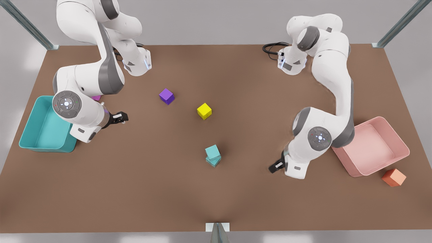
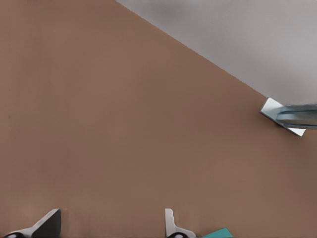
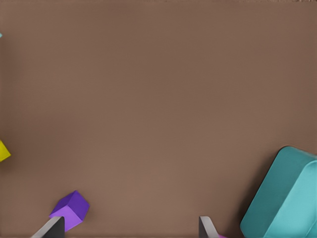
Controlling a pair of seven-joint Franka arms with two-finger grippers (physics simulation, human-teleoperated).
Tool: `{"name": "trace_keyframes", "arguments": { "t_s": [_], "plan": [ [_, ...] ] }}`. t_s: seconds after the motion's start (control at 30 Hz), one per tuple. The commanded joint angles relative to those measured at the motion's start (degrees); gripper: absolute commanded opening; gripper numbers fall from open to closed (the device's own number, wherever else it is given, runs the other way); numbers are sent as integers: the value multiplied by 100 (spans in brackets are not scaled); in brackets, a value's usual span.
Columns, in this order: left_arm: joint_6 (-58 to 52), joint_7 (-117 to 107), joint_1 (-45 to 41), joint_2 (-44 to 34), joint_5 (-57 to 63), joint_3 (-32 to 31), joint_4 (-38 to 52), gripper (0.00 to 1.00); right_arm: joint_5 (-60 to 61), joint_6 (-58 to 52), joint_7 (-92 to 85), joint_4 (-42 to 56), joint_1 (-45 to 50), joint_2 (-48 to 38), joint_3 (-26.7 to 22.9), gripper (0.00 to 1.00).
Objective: Stack the two blue cubes on top of each other
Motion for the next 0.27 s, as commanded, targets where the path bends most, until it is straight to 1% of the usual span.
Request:
{"name": "trace_keyframes", "arguments": {
  "t_s": [0.0, 0.03, 0.07, 0.1, 0.13, 0.23],
  "plan": [
    [-84, 4322, 93, -1966, -30, 738, -2848, 100, 4, 0, -3, 5, 0, -5, 0, 100],
    [-551, 4526, 128, -2644, -679, 1029, -3477, 100, 4, -9, -3, 5, 0, -14, 0, 100],
    [-1731, 4543, 49, -2751, -760, 899, -3082, 100, 4, -9, -3, 5, 0, -14, 0, 100],
    [-1795, 4570, 49, -2742, -769, 757, -2907, 100, 4, -9, -3, 5, 0, -14, 0, 100],
    [-1874, 4561, 49, -2716, -760, 757, -2686, 100, 4, -9, -3, 5, 0, -5, 0, 100],
    [-1760, 4561, 49, -2611, -769, 766, -2616, 100, 4, -9, -3, 5, 0, -5, 0, 100]
  ]
}}
